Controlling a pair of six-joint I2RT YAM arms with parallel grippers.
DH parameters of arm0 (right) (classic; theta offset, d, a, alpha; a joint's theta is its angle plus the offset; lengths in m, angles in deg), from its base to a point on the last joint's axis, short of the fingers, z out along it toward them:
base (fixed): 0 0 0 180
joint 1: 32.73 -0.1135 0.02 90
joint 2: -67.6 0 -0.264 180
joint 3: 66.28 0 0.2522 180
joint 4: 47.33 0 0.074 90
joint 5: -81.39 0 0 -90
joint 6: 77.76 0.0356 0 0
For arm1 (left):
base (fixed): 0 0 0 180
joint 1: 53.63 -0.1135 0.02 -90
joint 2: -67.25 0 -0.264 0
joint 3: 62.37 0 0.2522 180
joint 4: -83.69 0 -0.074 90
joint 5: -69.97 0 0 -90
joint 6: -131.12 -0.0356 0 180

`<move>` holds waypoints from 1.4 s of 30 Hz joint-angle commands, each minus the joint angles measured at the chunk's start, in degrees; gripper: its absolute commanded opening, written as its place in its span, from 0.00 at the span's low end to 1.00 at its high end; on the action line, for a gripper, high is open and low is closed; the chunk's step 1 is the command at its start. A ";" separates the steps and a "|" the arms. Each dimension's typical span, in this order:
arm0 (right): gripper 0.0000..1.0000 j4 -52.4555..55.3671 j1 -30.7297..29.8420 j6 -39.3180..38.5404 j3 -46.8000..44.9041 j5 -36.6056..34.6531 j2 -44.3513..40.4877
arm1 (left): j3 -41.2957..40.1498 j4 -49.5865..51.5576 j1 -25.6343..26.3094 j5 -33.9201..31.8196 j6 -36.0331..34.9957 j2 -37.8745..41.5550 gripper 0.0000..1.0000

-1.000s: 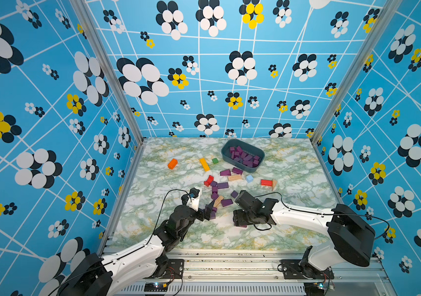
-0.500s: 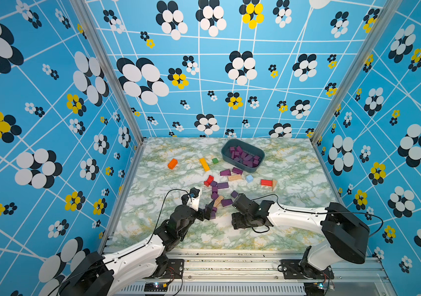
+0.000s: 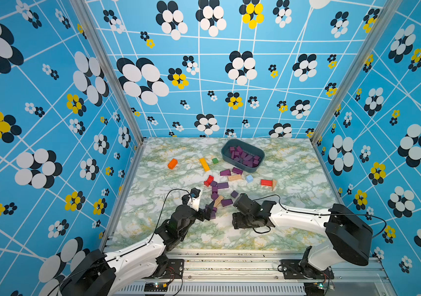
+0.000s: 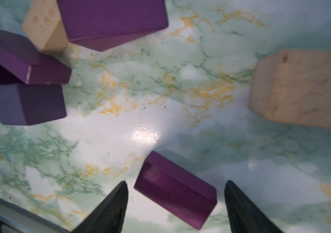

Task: Pick purple bricks into the storage bin
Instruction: Pick up the building block from the center of the board.

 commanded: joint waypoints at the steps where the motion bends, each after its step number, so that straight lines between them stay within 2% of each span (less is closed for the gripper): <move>1: 0.77 3.59 -0.74 1.77 -1.17 -1.62 -1.67 | 0.55 -0.89 0.41 -0.86 0.56 -0.43 1.00; 5: 0.75 3.61 -1.35 2.95 -1.68 -1.24 -1.91 | 0.51 -0.81 0.40 -0.96 0.47 -0.30 0.99; 7: 0.70 3.63 -1.84 2.98 -1.58 -0.62 -1.57 | 0.55 -0.72 0.41 -1.12 0.43 -0.12 0.99; 29: 0.70 3.56 -3.49 3.23 4.42 -0.64 5.09 | 0.64 -0.27 0.32 -2.10 0.78 -0.08 0.99; 42: 0.69 6.92 -3.60 1.17 8.56 -3.99 9.19 | 0.64 -0.18 0.32 -2.63 0.78 -0.23 1.00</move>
